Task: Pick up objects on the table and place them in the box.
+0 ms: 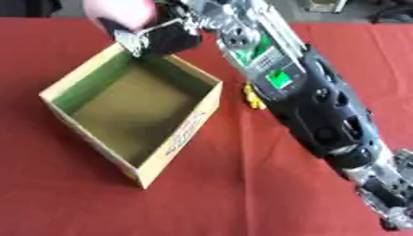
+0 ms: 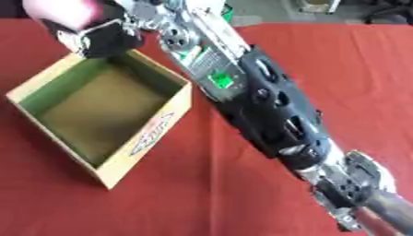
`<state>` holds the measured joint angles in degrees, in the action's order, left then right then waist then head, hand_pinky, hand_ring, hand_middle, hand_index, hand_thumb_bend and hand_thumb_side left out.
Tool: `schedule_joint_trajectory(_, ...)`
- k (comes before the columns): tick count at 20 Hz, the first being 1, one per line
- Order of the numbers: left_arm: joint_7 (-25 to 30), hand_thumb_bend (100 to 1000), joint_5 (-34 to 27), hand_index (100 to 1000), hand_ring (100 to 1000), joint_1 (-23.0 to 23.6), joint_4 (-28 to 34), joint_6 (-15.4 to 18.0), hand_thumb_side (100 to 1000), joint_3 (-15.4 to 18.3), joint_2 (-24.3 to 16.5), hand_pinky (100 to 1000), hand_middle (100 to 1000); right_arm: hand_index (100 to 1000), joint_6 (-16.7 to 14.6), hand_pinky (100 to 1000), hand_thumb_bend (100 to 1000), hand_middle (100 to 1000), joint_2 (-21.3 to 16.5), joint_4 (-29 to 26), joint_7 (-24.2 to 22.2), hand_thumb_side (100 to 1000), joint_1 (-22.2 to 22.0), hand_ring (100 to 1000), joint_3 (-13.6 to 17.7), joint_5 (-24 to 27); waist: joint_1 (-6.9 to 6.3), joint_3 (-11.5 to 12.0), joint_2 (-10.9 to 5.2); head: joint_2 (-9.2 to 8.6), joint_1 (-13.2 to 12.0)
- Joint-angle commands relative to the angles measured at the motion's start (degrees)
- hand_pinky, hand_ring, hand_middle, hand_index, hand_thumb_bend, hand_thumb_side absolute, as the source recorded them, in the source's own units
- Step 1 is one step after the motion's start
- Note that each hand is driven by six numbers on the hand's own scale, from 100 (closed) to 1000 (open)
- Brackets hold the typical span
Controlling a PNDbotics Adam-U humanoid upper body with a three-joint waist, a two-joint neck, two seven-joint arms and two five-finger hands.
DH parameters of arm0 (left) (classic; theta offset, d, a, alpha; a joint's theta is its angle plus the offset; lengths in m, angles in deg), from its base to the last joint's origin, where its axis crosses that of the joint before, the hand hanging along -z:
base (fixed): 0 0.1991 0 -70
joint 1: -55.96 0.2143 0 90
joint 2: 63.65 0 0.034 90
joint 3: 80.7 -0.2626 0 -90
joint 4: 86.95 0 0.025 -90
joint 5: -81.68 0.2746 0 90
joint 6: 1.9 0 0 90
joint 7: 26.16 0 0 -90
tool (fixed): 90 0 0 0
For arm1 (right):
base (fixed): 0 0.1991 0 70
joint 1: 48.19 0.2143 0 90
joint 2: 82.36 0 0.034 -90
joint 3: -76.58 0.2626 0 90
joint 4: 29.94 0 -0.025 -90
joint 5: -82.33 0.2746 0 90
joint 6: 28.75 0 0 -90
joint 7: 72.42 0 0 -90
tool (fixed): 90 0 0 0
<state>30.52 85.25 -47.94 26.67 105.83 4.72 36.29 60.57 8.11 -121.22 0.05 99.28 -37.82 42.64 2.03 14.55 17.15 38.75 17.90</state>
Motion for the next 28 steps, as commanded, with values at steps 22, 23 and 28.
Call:
schedule_joint_trajectory(22,-0.20,100,-0.31,765,576,-1.24,0.97,1.03,913,-0.38,-0.46,709,648,876,-17.09,660,198,788,5.14,14.84,-14.00,667,1.05,843,-1.00,-15.03,-0.35,0.28,-0.15,-0.75,0.94)
schedule_joint_trajectory(23,-0.20,100,-0.32,765,576,-1.20,0.97,0.99,914,-0.37,-0.45,709,648,899,-17.19,668,296,808,5.08,14.55,-14.33,681,1.16,856,-0.82,-15.15,-0.34,0.25,-0.13,-0.74,0.91)
schedule_joint_trajectory(28,-0.03,100,-0.33,764,576,-1.01,0.97,0.73,910,-0.41,-0.33,709,648,936,-17.90,676,464,834,4.67,13.28,-16.41,642,1.56,863,-0.44,-15.39,-0.36,0.04,-0.08,-0.73,0.88)
